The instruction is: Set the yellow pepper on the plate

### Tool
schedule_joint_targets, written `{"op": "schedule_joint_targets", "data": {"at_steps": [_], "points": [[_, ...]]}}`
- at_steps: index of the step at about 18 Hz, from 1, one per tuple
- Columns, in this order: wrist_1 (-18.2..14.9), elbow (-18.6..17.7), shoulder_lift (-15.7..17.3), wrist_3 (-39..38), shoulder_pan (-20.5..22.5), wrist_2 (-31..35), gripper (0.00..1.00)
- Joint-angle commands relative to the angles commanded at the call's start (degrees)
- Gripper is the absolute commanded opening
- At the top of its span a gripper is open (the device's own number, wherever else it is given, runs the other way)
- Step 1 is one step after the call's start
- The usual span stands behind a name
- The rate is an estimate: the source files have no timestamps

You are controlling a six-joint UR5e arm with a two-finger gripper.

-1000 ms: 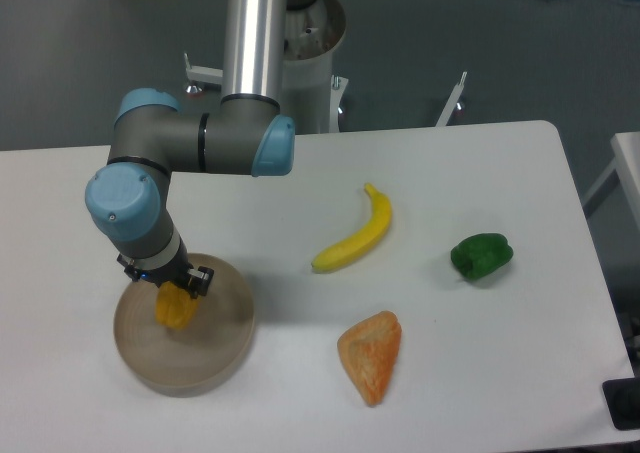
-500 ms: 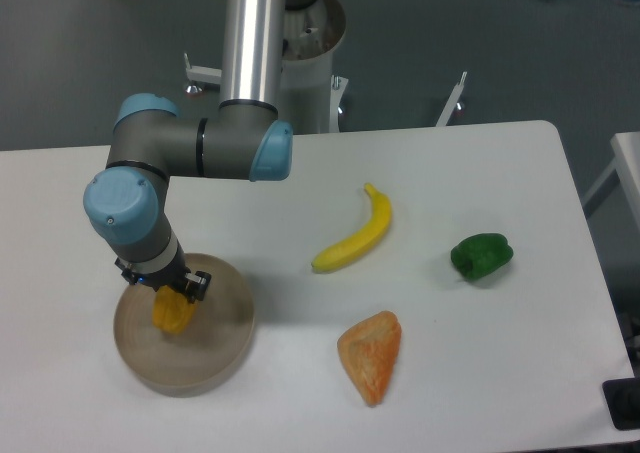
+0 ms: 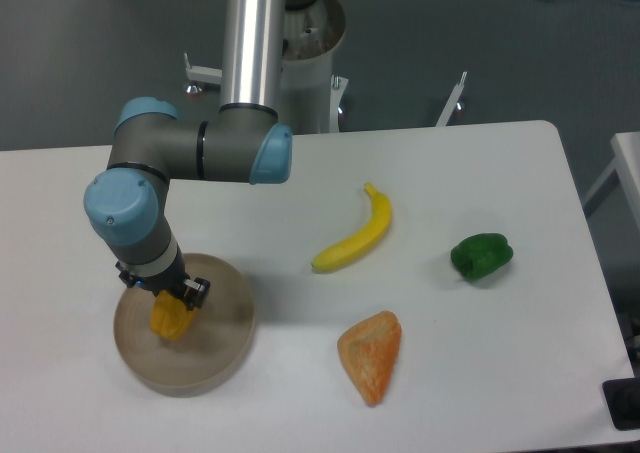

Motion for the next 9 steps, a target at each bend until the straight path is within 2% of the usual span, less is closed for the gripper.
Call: {"op": "schedule_joint_targets", "data": {"at_steps": [2,3,4,5,9], "points": [[-0.1,-0.1,0.1,0.4,0.0,0.0,0.51],[-0.1,0.0,0.2,0.4,0.0,0.0,0.56],[-0.1,0.1,0.3,0.4,0.0,0.0,0.83],[-0.3,0.2,0.5,0.4,0.1,-0.1,1.0],[-0.4,0.6,1.5,0.4,0.8,0.2,1.0]]}}
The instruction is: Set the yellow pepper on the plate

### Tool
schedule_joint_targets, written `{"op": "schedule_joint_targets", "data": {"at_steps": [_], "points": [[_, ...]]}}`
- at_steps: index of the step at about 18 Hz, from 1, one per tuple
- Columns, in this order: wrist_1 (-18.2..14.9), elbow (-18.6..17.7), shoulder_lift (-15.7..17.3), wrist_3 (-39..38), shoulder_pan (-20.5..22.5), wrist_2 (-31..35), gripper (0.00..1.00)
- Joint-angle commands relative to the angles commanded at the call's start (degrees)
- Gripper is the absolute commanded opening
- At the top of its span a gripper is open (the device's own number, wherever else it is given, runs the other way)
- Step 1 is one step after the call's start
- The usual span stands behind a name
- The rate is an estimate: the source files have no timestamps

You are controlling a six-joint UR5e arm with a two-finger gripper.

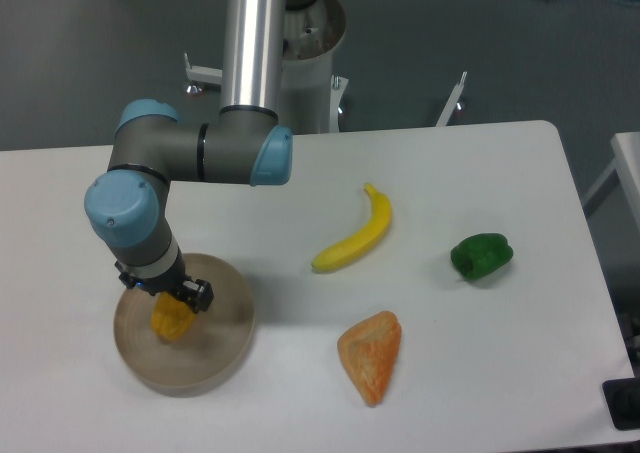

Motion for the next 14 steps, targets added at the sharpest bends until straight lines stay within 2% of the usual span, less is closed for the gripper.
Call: {"op": "schedule_joint_targets", "data": {"at_steps": [4,6,11,14], "points": [[0.4,0.8,3.1,1.7,6.0,1.4,1.0],[-0.2,0.8,3.6,9.7,9.1,1.7,1.0],[0.3,1.0,4.0,21.3,18.9,1.8,1.0],[1.4,1.1,3.4,28.6,22.3,6.9,1.0]]}}
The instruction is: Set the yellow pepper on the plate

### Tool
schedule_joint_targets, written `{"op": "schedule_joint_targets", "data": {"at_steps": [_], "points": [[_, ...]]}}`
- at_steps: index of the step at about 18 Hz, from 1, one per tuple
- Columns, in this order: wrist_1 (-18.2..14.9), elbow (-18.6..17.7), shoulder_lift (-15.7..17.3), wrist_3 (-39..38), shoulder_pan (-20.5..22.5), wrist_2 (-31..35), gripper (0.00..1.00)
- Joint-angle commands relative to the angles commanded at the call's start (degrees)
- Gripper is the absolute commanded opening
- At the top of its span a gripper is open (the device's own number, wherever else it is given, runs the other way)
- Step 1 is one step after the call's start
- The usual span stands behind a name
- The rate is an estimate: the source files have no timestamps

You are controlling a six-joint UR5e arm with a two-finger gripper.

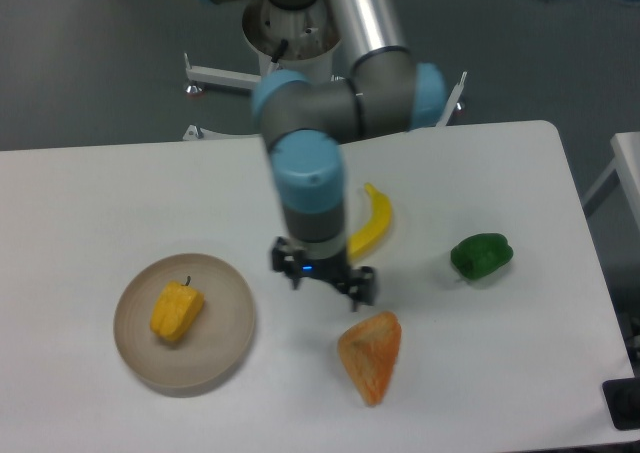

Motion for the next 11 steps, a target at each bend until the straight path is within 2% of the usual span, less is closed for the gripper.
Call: {"op": "schedule_joint_targets", "data": {"at_steps": [3,8,11], "points": [[0.6,0.0,-0.2,4.7,1.7,0.3,1.0],[3.1,-0.1,-0.4,5.1,1.9,0.4,1.0],[3.3,-0.1,-0.3,5.1,2.1,0.4,1.0]]}}
